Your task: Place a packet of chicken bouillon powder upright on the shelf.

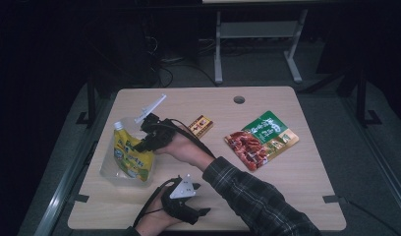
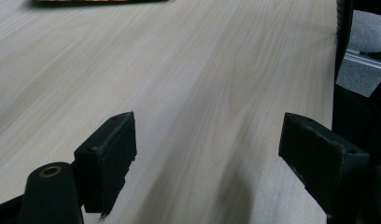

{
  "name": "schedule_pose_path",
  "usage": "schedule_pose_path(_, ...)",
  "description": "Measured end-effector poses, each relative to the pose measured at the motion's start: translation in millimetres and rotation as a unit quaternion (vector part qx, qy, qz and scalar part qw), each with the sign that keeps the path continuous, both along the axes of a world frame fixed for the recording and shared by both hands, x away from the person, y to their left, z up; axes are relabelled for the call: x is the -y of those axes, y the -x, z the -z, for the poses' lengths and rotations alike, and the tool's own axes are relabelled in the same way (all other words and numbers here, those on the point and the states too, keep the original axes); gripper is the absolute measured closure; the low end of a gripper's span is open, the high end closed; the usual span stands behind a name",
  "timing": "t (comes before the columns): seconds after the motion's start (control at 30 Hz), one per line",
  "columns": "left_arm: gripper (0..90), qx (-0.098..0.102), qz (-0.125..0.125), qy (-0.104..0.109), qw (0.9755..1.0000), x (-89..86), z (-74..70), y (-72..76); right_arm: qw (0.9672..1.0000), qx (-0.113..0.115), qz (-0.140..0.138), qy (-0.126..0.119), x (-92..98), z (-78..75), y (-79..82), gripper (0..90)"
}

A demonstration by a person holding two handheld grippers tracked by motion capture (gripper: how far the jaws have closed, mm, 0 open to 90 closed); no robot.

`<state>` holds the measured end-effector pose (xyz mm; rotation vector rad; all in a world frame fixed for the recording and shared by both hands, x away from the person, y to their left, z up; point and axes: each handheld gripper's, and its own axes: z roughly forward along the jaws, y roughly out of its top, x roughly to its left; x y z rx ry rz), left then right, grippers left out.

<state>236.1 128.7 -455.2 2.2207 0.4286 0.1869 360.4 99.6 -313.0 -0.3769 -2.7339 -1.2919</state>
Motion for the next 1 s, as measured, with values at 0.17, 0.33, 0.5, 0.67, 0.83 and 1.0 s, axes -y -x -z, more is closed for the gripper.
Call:
schedule_pose_path(0.17, 18.6, -0.001, 0.001, -0.007, 1.0000, -1.1, -0.9, -0.1, 1.0000, 0.002, -0.006, 0.004, -9.0, -3.3, -0.4, 87.0)
schedule_pose_path(0.33, 18.6, -0.005, -0.003, -0.003, 1.0000, -1.0, -1.2, 0.6, 0.9998, 0.007, -0.017, 0.012, -19.9, -5.9, -0.8, 86.3)
schedule_pose_path(0.5, 18.6, -0.004, 0.000, -0.005, 1.0000, -1.6, -1.2, -0.4, 0.9995, 0.011, -0.024, 0.018, -27.1, -7.7, -0.7, 82.2)
schedule_pose_path(0.67, 18.6, -0.018, -0.009, 0.004, 0.9998, -1.9, 0.4, 0.8, 0.9996, 0.003, -0.028, 0.010, -22.8, -9.3, 4.4, 67.8)
schedule_pose_path(0.83, 18.6, -0.019, -0.011, 0.004, 0.9998, -1.3, 1.1, 0.4, 0.9998, 0.008, -0.019, -0.006, -7.6, -13.9, 6.3, 55.5)
schedule_pose_path(1.0, 18.6, -0.018, -0.011, -0.001, 0.9998, -3.7, 1.4, -2.2, 0.9997, 0.013, -0.011, -0.015, 14.2, -18.7, 9.6, 47.9)
